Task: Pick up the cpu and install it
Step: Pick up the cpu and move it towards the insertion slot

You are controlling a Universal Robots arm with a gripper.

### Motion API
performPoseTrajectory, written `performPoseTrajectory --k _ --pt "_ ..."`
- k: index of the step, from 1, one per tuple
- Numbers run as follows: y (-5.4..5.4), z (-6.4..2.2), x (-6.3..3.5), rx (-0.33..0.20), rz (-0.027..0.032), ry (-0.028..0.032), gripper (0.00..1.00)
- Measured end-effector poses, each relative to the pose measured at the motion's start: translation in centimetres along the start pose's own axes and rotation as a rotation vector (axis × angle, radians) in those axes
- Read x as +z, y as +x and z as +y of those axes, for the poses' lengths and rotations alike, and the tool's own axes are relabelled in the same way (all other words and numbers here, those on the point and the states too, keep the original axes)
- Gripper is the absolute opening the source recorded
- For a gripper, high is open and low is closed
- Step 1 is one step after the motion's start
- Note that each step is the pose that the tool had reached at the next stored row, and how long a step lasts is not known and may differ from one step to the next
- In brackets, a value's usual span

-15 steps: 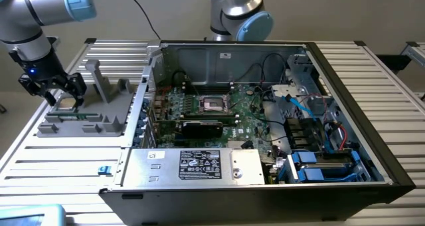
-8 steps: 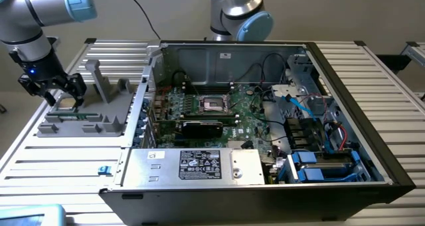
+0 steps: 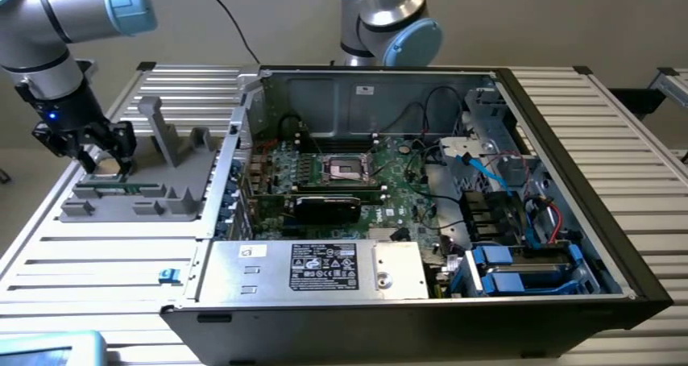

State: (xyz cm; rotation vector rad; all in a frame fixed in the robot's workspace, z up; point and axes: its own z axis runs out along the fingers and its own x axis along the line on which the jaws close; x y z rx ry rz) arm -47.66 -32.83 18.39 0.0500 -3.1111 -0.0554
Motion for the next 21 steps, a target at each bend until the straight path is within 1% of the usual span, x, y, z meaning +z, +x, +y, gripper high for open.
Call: performPoseTrajectory --k 8,21 --pt "0.0 -0.02 0.01 0.001 -0.0003 -0.0001 0.65" --pt "0.02 -0.03 0.03 0.017 -0.0006 -0.0006 0.65"
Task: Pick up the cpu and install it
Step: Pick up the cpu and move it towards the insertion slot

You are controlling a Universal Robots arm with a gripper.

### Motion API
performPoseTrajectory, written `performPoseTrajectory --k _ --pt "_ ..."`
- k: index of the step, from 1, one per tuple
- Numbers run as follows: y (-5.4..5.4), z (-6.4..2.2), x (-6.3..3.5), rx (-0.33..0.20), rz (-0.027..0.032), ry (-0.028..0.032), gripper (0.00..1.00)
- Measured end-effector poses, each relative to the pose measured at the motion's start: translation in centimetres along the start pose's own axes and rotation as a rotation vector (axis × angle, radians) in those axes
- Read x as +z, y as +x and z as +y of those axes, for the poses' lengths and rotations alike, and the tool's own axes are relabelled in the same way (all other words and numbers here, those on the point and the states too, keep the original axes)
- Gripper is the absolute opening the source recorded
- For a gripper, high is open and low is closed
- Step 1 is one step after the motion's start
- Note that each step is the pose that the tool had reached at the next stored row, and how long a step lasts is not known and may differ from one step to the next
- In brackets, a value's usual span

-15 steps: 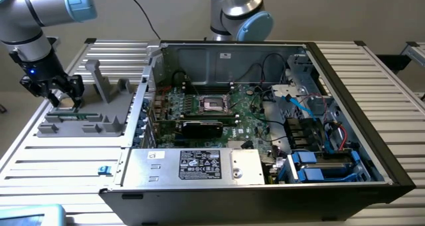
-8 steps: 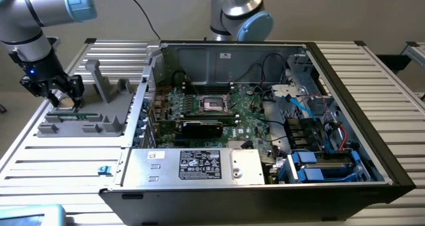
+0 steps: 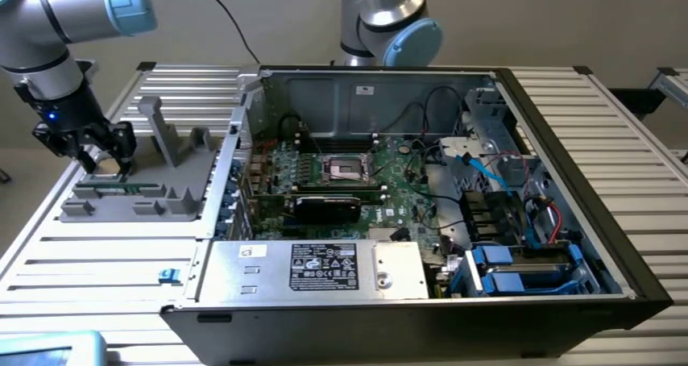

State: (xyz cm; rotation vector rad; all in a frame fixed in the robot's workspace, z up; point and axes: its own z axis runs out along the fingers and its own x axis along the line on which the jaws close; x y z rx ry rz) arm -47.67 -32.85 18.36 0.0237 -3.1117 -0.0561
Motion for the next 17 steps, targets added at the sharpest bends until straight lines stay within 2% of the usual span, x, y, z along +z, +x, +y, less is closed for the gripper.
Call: performPoseTrajectory --k 4,5,6,11,17 --pt "0.0 0.0 0.0 0.0 0.0 0.0 0.63" --pt "0.0 0.0 0.0 0.0 0.0 0.0 0.57" --pt "0.0 0.0 0.0 0.0 0.0 0.0 0.56" --pt "0.0 0.0 -0.06 0.0 -0.0004 -0.0002 0.56" --pt "0.0 0.06 -1.61 0.0 -0.0002 -0.0001 0.56"
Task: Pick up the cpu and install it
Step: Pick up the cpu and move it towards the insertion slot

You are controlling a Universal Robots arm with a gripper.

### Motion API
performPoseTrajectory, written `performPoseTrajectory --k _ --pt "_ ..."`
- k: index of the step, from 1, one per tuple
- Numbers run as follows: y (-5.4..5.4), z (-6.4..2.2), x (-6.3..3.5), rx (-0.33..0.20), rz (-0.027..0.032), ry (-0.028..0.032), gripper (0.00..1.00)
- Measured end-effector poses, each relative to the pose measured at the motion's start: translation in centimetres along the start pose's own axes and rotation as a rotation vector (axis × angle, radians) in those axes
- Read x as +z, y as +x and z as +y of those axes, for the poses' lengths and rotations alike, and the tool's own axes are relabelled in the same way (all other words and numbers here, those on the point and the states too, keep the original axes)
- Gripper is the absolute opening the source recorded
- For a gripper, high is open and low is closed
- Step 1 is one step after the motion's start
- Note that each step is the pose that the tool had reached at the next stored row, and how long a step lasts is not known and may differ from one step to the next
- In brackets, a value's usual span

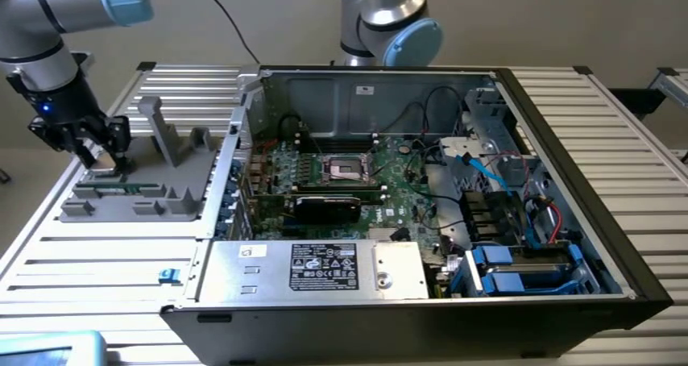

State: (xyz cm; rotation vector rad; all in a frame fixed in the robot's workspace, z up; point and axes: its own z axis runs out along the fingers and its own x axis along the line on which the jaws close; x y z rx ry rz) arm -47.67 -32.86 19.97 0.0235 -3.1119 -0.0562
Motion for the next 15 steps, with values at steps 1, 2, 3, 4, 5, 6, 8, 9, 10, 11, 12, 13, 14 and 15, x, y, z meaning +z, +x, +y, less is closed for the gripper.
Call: performPoseTrajectory --k 1,2,3,4,5,6,8,9,10,11,12,13,14,15 --pt "0.0 0.02 -0.41 0.0 -0.0001 0.0 0.56" --pt "0.0 0.03 -0.85 0.0 0.0001 0.0 0.56" --pt "0.0 0.05 -1.29 0.0 -0.0001 0.0 0.56" --pt "0.1 0.07 -1.78 0.0 0.0 0.0 0.56" --pt "0.1 0.08 -2.23 0.0 -0.0001 0.0 0.56" --pt "0.1 0.1 -2.68 0.0 -0.0001 0.0 0.56" --pt "0.1 0.13 -3.58 0.0 0.0 0.0 0.56" --pt "0.1 0.15 -4.03 0.0 0.0 0.0 0.56" --pt "0.1 0.16 -4.49 0.0 0.0001 0.0001 0.56" --pt "0.1 0.18 -4.94 0.0 -0.0001 0.0 0.56" --pt "0.2 0.2 -5.39 0.0 0.0 0.0 0.56" --pt "0.2 0.21 -5.86 0.0 0.0001 0.0001 0.56" --pt "0.2 0.23 -6.3 0.0 0.0 0.0 0.56" --pt "0.2 0.25 -6.75 0.0 0.0 0.0 0.56"
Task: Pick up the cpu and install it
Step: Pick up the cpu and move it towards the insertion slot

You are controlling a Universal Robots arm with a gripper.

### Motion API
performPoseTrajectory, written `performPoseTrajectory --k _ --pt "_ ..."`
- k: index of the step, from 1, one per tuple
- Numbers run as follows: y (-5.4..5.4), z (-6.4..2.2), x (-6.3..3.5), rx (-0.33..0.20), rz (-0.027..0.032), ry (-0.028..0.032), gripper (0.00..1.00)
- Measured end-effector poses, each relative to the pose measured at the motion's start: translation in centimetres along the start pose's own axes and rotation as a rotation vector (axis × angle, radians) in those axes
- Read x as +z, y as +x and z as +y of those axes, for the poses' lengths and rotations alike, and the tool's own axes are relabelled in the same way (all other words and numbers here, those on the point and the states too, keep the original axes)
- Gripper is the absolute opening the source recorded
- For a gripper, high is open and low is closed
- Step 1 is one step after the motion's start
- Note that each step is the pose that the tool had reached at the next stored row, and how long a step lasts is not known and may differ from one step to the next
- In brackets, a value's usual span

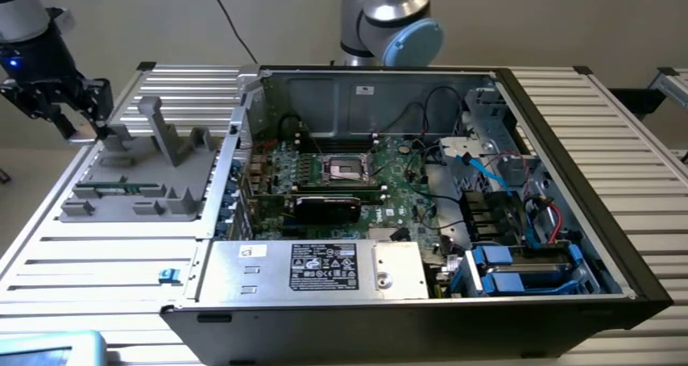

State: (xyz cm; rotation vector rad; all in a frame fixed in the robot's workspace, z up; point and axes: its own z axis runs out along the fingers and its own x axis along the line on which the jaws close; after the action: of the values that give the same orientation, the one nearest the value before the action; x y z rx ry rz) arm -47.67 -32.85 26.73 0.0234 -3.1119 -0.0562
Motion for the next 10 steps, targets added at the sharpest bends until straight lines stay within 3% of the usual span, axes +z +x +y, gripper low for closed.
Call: performPoseTrajectory --k 10 --pt "-0.4 0.16 -4.59 0.0 0.0 0.0 0.56"
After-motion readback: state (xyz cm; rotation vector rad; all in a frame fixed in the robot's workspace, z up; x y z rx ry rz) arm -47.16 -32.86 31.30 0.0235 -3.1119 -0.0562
